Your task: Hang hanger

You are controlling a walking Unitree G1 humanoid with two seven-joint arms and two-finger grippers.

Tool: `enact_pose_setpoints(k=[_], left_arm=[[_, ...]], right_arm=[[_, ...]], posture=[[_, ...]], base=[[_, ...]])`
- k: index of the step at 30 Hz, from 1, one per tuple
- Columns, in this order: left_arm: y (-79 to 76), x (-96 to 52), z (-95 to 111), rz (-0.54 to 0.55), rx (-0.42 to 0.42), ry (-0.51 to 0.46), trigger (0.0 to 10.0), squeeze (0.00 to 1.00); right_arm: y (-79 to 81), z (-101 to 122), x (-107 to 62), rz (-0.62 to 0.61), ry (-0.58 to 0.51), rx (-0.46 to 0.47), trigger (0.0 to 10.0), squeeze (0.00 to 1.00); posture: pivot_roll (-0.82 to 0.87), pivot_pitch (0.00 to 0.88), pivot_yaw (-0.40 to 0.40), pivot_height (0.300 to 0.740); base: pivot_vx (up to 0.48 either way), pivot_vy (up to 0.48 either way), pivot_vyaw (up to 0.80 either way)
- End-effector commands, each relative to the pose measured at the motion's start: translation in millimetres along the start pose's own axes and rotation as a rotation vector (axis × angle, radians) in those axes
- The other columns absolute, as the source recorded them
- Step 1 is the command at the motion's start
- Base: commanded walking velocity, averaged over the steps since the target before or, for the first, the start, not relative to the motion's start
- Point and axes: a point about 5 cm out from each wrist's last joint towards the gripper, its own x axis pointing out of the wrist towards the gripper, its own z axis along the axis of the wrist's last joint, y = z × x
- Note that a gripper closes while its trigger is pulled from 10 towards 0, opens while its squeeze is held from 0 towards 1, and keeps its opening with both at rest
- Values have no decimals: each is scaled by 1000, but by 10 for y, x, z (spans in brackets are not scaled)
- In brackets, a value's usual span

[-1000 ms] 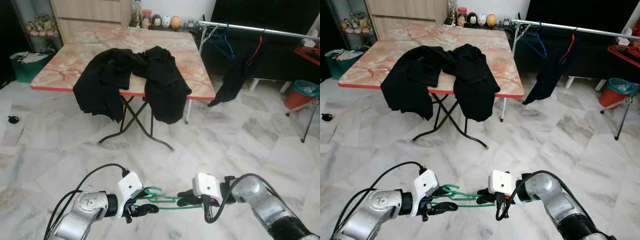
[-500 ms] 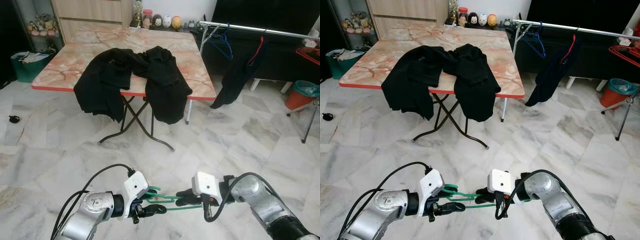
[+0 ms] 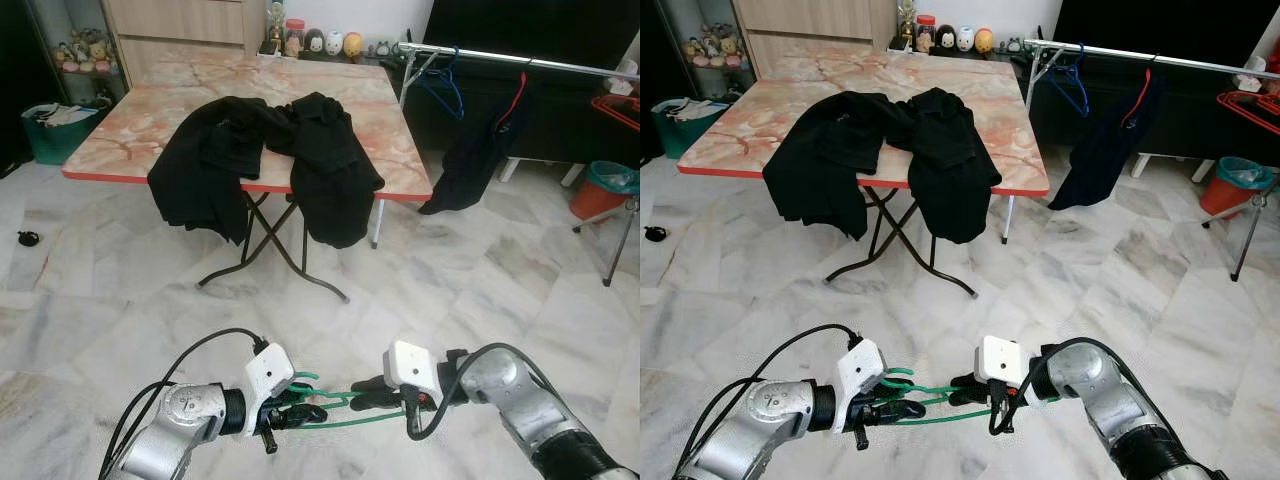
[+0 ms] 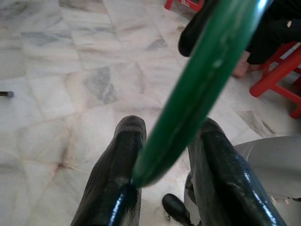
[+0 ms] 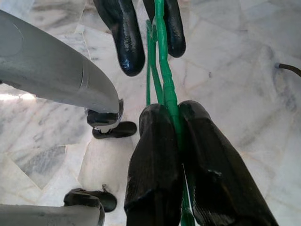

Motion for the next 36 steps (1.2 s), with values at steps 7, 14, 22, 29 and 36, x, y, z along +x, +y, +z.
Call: enact_pose_setpoints(k=[7,14,22,29,36], left_arm=[[21,10,-111,37,-17,22,10000,0],[22,-34,-118,11,-26,13,10000,1000],[65,-84,-143,15,-12,22,10000,0],[83,-102,-136,6,-28,7,10000,0],[-6,-79,-205,-59,-37,36,10000,0]], right_arm=[[-121,145,-80,-56,-70,-20,0,0],[-114,143,-78,-49,-72,-18,0,0],[-82,135,-65,-16,-68,-16,0,0],[-63,138,-57,-3,-73,-15,0,0],[-75,146,-60,-8,-75,-15,0,0]], posture=[[149,0,-99,740],[150,0,-100,740],[152,0,-102,740],[151,0,-102,740],[150,0,-101,740]], base=[[0,0,0],[0,0,0],[0,0,0],[0,0,0],[0,0,0]])
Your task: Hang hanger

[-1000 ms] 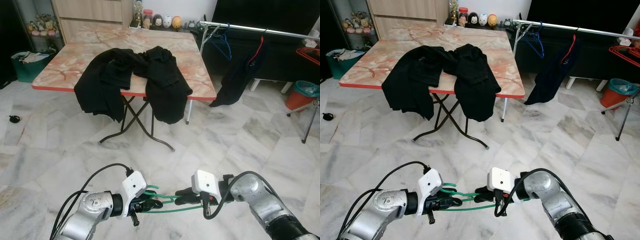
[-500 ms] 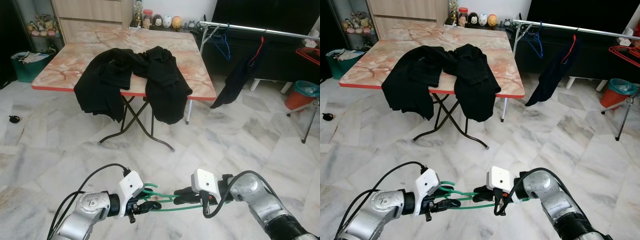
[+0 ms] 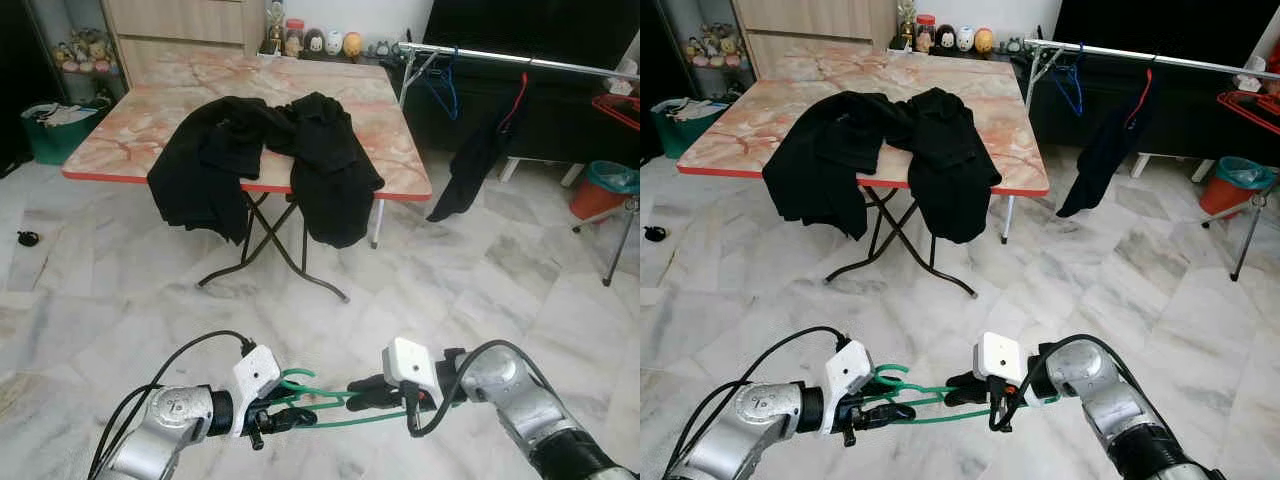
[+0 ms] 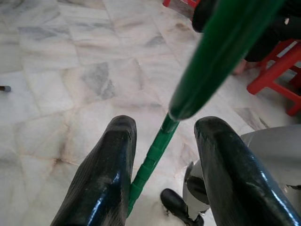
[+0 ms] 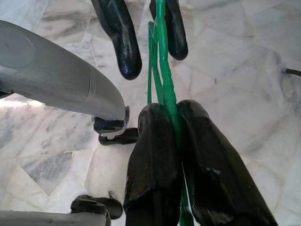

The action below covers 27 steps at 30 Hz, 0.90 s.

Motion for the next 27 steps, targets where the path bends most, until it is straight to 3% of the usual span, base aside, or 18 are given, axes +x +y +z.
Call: enact_pose_setpoints(k=[1,2,3,4,5,6,7,27], left_arm=[[-100,55,-79,-56,-36,22,9412,0],[-104,57,-81,-57,-39,22,9412,0],[-105,58,-82,-57,-40,22,7608,0],[-108,59,-84,-58,-42,22,4980,0],[-112,63,-91,-59,-45,24,3098,0],[-112,63,-91,-59,-45,24,3098,0],[-115,66,-98,-61,-46,27,0,0],[-141,61,-77,-96,-55,16,0,0]], right_arm=[[-76,115,-68,-38,-42,-34,0,0],[-76,116,-68,-38,-42,-34,0,0],[-76,116,-68,-38,-43,-34,0,0],[-75,116,-68,-38,-43,-34,0,0],[-74,114,-67,-37,-41,-34,0,0],[-74,114,-67,-37,-41,-34,0,0],[-73,115,-66,-36,-42,-34,0,0],[-71,115,-47,-31,-53,-23,0,0]], posture=[[151,0,-101,740],[150,0,-101,740],[149,0,-101,740],[149,0,-101,740],[149,0,-101,740],[149,0,-101,740],[150,0,-102,740],[152,0,-102,740]], base=[[0,0,0],[0,0,0],[0,0,0],[0,0,0],[0,0,0],[0,0,0],[0,0,0],[0,0,0]])
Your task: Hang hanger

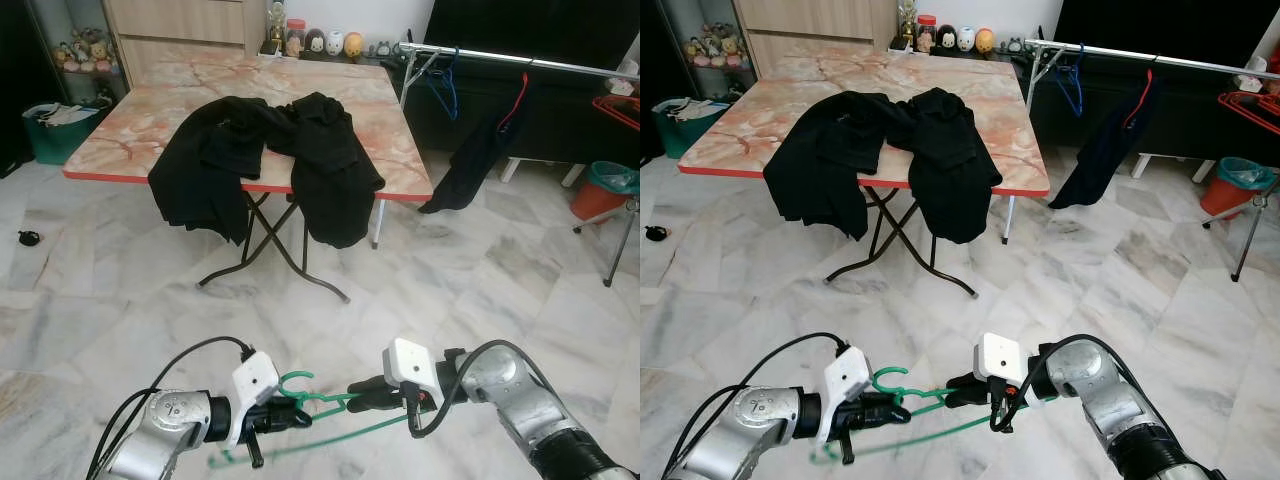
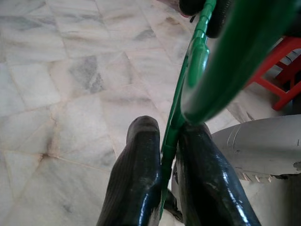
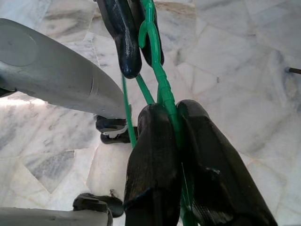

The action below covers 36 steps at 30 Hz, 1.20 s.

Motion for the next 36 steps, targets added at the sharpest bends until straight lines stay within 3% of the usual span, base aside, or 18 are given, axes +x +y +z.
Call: enact_pose_setpoints(k=[1,14,15,16,17,18,26,29,31,36], left_arm=[[-88,49,-22,-57,-25,1,0,0],[-93,39,23,-76,-29,-24,0,0],[-93,39,26,-77,-28,-24,0,0],[-94,39,27,-78,-28,-25,0,0],[-97,38,31,-80,-27,-26,0,0],[-103,38,37,-85,-26,-28,0,0],[-125,41,40,-105,-14,-21,0,0],[-140,34,30,-114,-15,-15,0,0],[-155,25,18,-127,-13,-3,0,0],[-159,17,7,-129,-6,9,0,0]], right_arm=[[-70,108,-42,-38,-54,-21,0,0],[-40,72,-8,-20,-106,55,0,0],[-41,67,-9,-22,-112,65,4196,0],[-41,64,-10,-23,-115,70,4196,0],[-31,55,-12,-10,-122,84,10000,557],[-14,43,-16,10,-138,113,9765,1000],[-7,15,-26,19,-164,162,9922,1000],[18,20,-17,46,-178,181,8824,1000],[29,18,-15,53,-180,185,9098,1000],[-35,0,-19,-27,-174,170,9098,1000]], posture=[[152,0,-102,740],[155,0,-105,740],[156,0,-106,740],[156,0,-106,740],[157,0,-108,740],[157,0,-107,740],[158,0,-109,740],[159,0,-109,740],[160,0,-109,740],[158,0,-108,740]], base=[[0,0,0],[0,0,0],[0,0,0],[0,0,0],[0,0,0],[0,0,0],[0,0,0],[0,0,0],[0,0,0],[0,0,0]])
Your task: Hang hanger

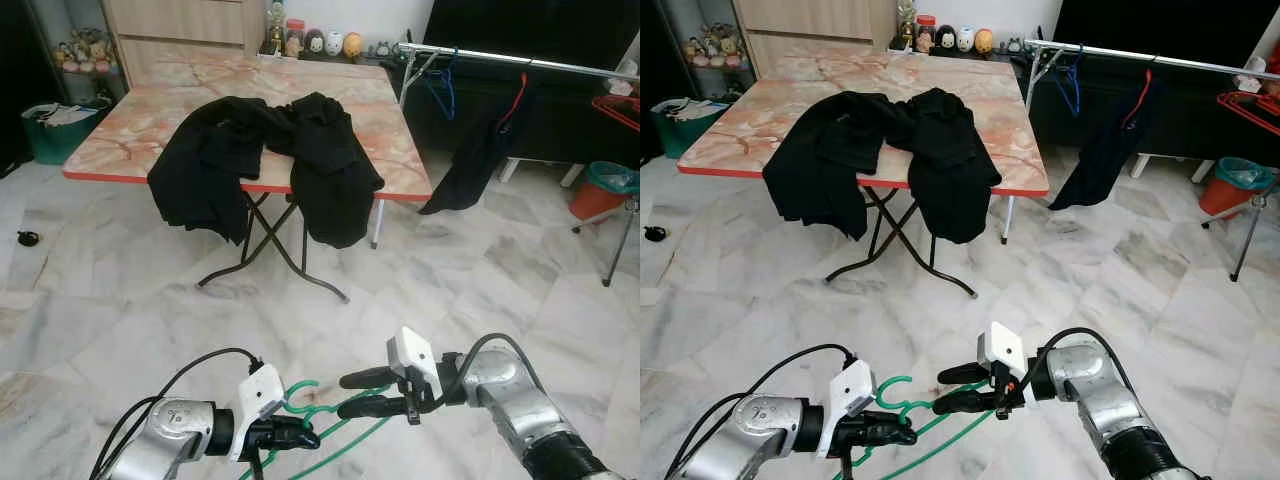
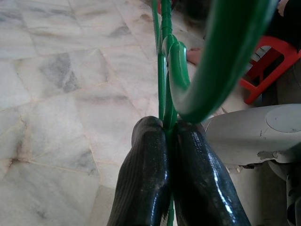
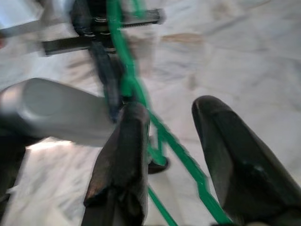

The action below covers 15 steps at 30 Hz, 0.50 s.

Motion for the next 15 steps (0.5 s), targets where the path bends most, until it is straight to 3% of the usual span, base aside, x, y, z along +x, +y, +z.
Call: enact_pose_setpoints(k=[1,2,3,5,6,7,8,12,14,15], left_arm=[[-39,27,26,-22,19,2,0,0],[-40,25,21,-22,19,6,0,0],[-40,22,17,-22,19,10,0,0],[-32,11,2,-14,20,21,0,0],[-32,11,2,-14,20,21,0,0],[-20,-5,-14,3,22,31,0,0],[-16,-12,-20,11,24,34,0,0],[28,-84,-50,73,10,27,0,0],[120,-186,-65,177,-13,-3,0,0],[120,-186,-65,177,-13,-3,0,0]], right_arm=[[-80,27,-53,-77,-9,-25,9961,961],[-125,38,-53,-128,-8,-45,10000,427],[-187,62,-58,-196,-21,-61,10000,0],[-338,140,-88,-380,-65,-96,10000,0],[-338,140,-88,-380,-65,-96,10000,0],[-425,190,-125,-505,-99,-106,10000,0],[-457,209,-144,-555,-116,-106,10000,0],[-577,261,-279,-779,-215,-51,10000,0],[-631,215,-417,-949,-289,13,10000,0],[-631,215,-417,-949,-289,13,10000,0]], posture=[[155,0,-106,740],[155,0,-107,740],[155,0,-107,740],[156,0,-106,740],[156,0,-106,740],[157,0,-106,740],[157,0,-106,740],[151,0,-99,740],[151,0,-95,740],[151,0,-95,740]], base=[[0,0,0],[0,0,0],[0,0,0],[0,0,0],[0,0,0],[0,0,0],[0,0,0],[0,0,0],[0,0,0],[0,0,0]])
